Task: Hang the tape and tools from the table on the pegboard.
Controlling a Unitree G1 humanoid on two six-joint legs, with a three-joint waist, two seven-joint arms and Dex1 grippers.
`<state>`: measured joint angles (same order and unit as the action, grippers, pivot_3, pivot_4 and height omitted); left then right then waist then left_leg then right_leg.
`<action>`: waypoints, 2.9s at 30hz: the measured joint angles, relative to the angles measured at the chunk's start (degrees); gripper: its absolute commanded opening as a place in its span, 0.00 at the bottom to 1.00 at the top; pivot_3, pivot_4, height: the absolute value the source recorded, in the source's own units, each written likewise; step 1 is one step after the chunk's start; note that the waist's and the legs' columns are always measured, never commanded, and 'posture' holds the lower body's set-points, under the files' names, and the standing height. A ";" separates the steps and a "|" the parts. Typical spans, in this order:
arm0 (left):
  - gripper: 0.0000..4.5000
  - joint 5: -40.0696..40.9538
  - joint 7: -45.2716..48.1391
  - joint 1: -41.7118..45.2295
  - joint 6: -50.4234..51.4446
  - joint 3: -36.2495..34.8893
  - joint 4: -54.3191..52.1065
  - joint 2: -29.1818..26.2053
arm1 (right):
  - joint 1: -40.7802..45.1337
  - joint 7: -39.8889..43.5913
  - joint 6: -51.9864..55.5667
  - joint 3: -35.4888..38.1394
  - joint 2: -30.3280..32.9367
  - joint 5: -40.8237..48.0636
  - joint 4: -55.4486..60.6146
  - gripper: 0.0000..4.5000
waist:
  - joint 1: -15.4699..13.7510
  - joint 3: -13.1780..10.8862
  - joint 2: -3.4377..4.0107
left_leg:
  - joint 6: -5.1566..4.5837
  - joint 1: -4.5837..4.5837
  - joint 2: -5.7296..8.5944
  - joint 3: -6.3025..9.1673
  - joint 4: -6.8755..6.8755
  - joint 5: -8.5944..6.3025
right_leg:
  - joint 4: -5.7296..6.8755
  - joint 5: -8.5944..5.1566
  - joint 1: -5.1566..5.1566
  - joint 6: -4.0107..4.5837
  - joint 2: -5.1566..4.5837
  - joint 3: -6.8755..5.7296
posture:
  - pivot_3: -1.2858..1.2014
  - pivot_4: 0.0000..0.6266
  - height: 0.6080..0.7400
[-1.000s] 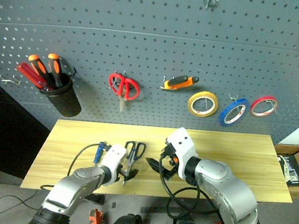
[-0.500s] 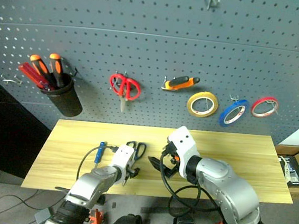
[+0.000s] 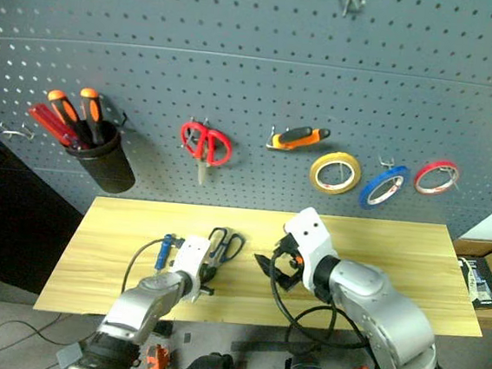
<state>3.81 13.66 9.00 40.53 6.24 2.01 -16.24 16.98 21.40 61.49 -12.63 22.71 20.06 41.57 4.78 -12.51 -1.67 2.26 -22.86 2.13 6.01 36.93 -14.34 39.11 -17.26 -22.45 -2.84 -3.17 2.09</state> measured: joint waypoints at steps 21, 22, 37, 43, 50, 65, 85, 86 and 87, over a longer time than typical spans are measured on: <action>0.17 0.71 10.34 -10.81 -35.41 -16.73 -29.47 -14.21 | -2.74 6.07 -7.80 6.45 3.26 8.19 2.83 1.00 | -1.53 -0.06 0.09 | -0.07 -0.01 -0.12 -0.03 -0.02 -0.14 | -0.17 0.00 0.14 0.01 0.04 -0.14 | 0.50 0.31 1.00; 0.17 0.69 9.93 -9.87 -34.99 -16.92 -29.18 -13.98 | -2.61 6.08 -8.22 6.30 3.27 8.17 2.47 1.00 | -1.55 -0.06 0.09 | -0.08 -0.01 -0.12 -0.03 -0.01 -0.14 | -0.16 0.00 0.14 0.01 0.04 -0.15 | 0.49 0.31 1.00; 0.17 -0.08 11.88 -2.30 -37.39 -10.32 -17.96 -11.34 | 8.41 4.57 -12.19 4.42 1.06 7.82 1.65 1.00 | -1.33 -0.06 0.09 | -0.08 -0.01 -0.09 -0.01 0.01 -0.14 | -0.16 0.00 0.12 0.01 0.04 -0.16 | 0.48 0.32 1.00; 0.17 -0.46 11.86 -1.99 -37.48 -10.32 -16.34 -11.32 | 8.95 4.54 -12.45 3.41 1.07 7.69 2.15 1.00 | -1.38 -0.06 0.09 | -0.09 -0.01 -0.07 0.00 0.02 -0.14 | -0.16 0.00 0.12 0.01 0.02 -0.15 | 0.48 0.31 1.00; 0.38 0.49 11.59 -1.72 -32.03 -10.27 -15.33 -9.18 | 9.92 4.40 -13.89 2.22 0.68 7.48 1.92 1.00 | -1.35 -0.06 0.09 | -0.09 -0.01 -0.07 0.01 0.03 -0.14 | -0.14 0.00 0.12 0.01 0.02 -0.15 | 0.48 0.31 1.00; 0.86 0.40 9.39 -3.59 -2.95 -11.10 -6.58 -11.94 | 0.41 -8.16 3.94 1.01 -9.38 9.20 0.63 1.00 | -1.01 -0.06 0.10 | -0.09 0.03 -0.13 0.08 0.02 -0.14 | -0.03 0.00 0.10 0.01 0.09 -0.20 | 0.49 0.34 1.00; 0.67 0.19 6.77 11.68 1.95 -8.97 19.38 -9.62 | 5.72 -8.53 13.05 -2.10 -11.22 10.81 0.68 1.00 | -0.84 -0.08 0.08 | -0.10 0.03 -0.01 0.10 0.02 -0.14 | -0.09 0.01 0.08 0.00 -0.02 -0.11 | 0.47 0.39 1.00; 0.60 0.27 6.72 11.67 1.42 -9.03 19.53 -9.43 | 5.79 -8.00 12.53 -2.29 -10.84 10.81 0.71 1.00 | -0.74 -0.09 0.09 | -0.10 0.03 0.00 0.10 0.02 -0.14 | -0.09 0.01 0.07 0.00 -0.02 -0.11 | 0.47 0.39 1.00; 0.53 0.56 6.77 11.64 1.23 -9.25 19.58 -9.18 | 6.03 -7.26 11.34 -2.72 -10.06 10.67 0.77 1.00 | -0.61 -0.10 0.08 | -0.10 0.02 0.00 0.10 0.02 -0.14 | -0.10 0.01 0.07 0.00 -0.02 -0.11 | 0.47 0.38 1.00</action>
<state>4.37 20.42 20.64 41.77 -3.01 21.59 -25.42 23.01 14.14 72.82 -15.35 12.65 30.73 42.34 4.17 -12.61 -1.58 2.16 -22.84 2.13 6.10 36.95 -14.49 39.01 -17.26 -22.37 -2.84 -3.19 1.98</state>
